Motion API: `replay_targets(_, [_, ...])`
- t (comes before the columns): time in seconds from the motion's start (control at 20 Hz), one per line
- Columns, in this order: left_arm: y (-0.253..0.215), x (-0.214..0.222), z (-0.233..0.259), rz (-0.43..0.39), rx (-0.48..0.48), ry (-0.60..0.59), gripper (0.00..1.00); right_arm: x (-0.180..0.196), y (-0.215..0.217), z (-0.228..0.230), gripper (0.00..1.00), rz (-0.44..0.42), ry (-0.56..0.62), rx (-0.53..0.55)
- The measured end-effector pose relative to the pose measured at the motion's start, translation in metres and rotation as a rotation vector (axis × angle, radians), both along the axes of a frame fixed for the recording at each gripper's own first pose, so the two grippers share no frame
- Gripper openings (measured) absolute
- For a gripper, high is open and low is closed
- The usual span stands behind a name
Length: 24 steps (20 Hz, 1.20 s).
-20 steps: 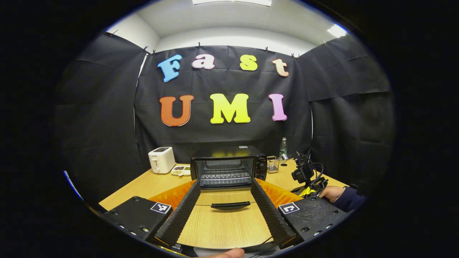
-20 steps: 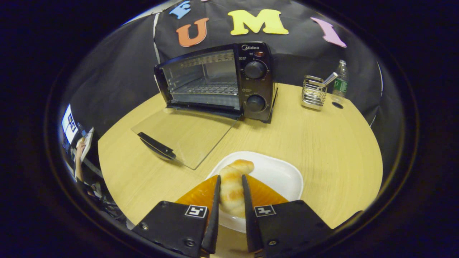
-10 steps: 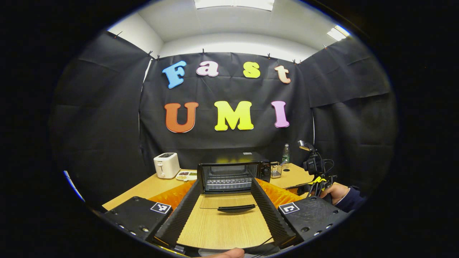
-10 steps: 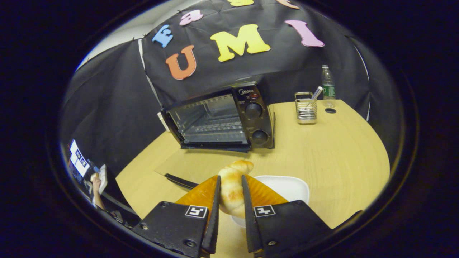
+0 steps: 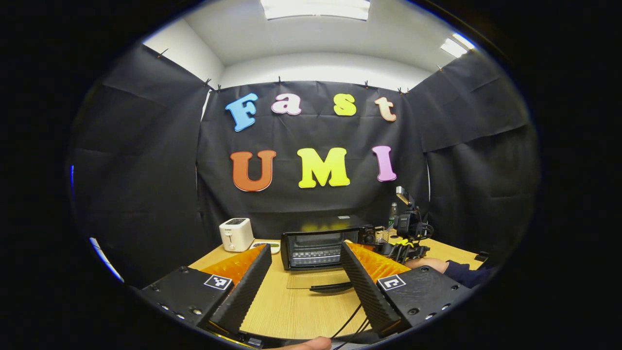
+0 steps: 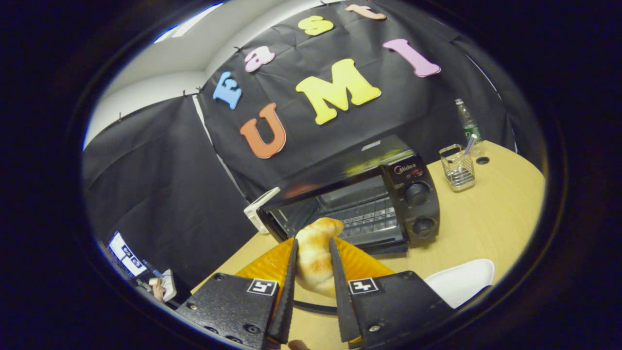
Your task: Open the electric oven with the left hand, put the food in, and close the electric oven.
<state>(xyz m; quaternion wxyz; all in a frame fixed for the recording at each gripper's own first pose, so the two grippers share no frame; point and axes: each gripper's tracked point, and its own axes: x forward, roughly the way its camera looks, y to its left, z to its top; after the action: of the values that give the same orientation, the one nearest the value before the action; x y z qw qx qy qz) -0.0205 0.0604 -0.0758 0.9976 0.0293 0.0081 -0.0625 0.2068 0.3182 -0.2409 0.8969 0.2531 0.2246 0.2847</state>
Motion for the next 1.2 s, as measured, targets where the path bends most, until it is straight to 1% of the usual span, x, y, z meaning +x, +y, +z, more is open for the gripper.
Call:
replay_targets(0.1, [0.009,0.002,-0.002,0.008,-0.013,-0.002,0.93,0.015,0.013,-0.008,0.41,-0.041,0.028,-0.001])
replay_targets(0.15, [0.014,0.005,-0.004,0.012,-0.016,0.000,0.93,0.025,0.016,-0.015,0.39,-0.082,0.050,-0.011])
replay_targets(0.2, [0.020,0.008,-0.007,0.021,-0.017,0.005,0.93,0.035,0.018,-0.023,0.43,-0.118,0.066,-0.023])
replay_targets(0.25, [0.024,0.010,-0.010,0.028,-0.017,0.009,0.93,0.046,0.024,-0.029,0.43,-0.134,0.071,-0.035])
replay_targets(0.3, [0.027,0.014,-0.012,0.032,-0.016,0.014,0.93,0.056,0.030,-0.034,0.39,-0.139,0.073,-0.049])
replay_targets(0.4, [0.032,0.020,-0.020,0.031,-0.017,0.021,0.93,0.077,0.037,-0.045,0.41,-0.158,0.067,-0.089])
replay_targets(0.5, [0.039,0.026,-0.030,0.038,-0.017,0.038,0.93,0.096,0.045,-0.049,0.39,-0.163,0.043,-0.139])
replay_targets(0.6, [0.050,0.036,-0.038,0.055,-0.016,0.059,0.93,0.115,0.052,-0.048,0.39,-0.171,0.010,-0.175])
replay_targets(0.75, [0.067,0.048,-0.044,0.085,-0.026,0.082,0.93,0.140,0.066,-0.055,0.39,-0.172,-0.008,-0.233])
replay_targets(0.9, [0.074,0.055,-0.045,0.089,-0.052,0.084,0.93,0.165,0.079,-0.053,0.39,-0.170,-0.084,-0.270])
replay_targets(1.0, [0.076,0.057,-0.052,0.090,-0.073,0.102,0.93,0.165,0.085,-0.056,0.55,-0.158,-0.116,-0.264])
replay_targets(1.15, [0.074,0.057,-0.060,0.087,-0.086,0.122,0.94,0.151,0.073,-0.056,0.94,-0.176,-0.125,-0.284])
replay_targets(1.2, [0.074,0.057,-0.059,0.087,-0.087,0.122,0.94,0.145,0.072,-0.057,0.93,-0.169,-0.121,-0.290])
